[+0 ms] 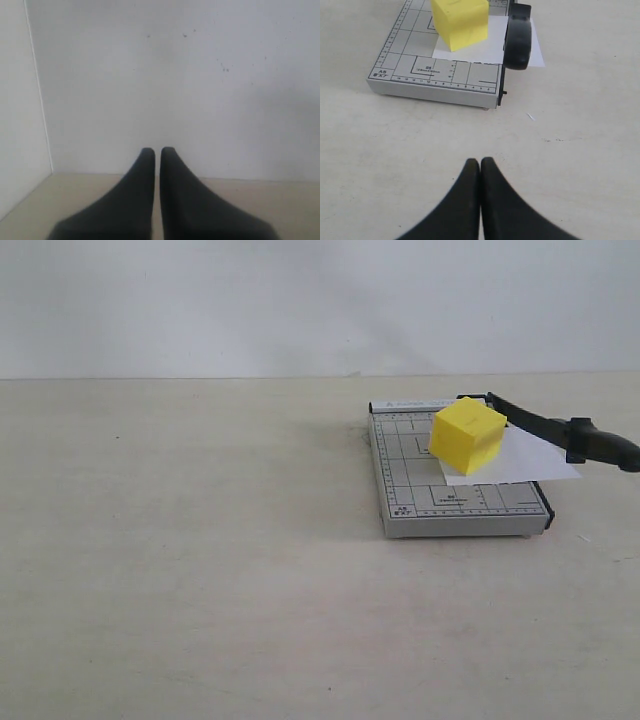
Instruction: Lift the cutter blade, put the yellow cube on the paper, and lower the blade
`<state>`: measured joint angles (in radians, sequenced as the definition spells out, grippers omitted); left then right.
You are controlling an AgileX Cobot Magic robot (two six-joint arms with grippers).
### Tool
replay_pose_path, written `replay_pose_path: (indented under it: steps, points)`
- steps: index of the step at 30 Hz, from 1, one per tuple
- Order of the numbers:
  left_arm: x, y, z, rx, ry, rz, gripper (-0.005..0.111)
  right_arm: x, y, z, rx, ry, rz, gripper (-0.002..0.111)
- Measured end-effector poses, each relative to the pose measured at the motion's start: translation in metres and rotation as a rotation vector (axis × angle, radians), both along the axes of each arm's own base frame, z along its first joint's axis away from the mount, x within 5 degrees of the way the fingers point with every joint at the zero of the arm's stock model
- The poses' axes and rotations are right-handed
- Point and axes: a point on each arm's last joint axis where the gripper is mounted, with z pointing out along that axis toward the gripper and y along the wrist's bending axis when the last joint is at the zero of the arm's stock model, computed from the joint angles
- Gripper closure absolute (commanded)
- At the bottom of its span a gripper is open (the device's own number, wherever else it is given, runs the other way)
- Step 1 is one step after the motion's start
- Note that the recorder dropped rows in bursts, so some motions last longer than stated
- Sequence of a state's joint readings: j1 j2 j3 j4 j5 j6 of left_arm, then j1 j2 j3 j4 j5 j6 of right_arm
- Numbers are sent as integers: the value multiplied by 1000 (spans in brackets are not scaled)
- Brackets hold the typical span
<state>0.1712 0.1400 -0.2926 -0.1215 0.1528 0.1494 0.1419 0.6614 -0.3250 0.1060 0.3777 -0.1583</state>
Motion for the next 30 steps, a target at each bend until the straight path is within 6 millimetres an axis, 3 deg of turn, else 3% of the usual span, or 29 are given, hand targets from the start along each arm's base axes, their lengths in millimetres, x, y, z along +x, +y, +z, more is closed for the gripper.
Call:
replay_pose_path:
  steps: [5, 12, 20, 30]
  points:
    - [8, 3, -34, 26, -34, 24, 102, 0, 1, 0, 22, 3, -5, 108]
    - [12, 3, -84, -1, 164, 14, 102, 0, 1, 0, 16, -3, 4, 108]
    - [10, 2, -99, -39, 302, 2, 102, 0, 1, 0, 14, -3, 5, 108]
    - [10, 2, -100, -38, 309, 1, 102, 0, 1, 0, 14, -3, 5, 108]
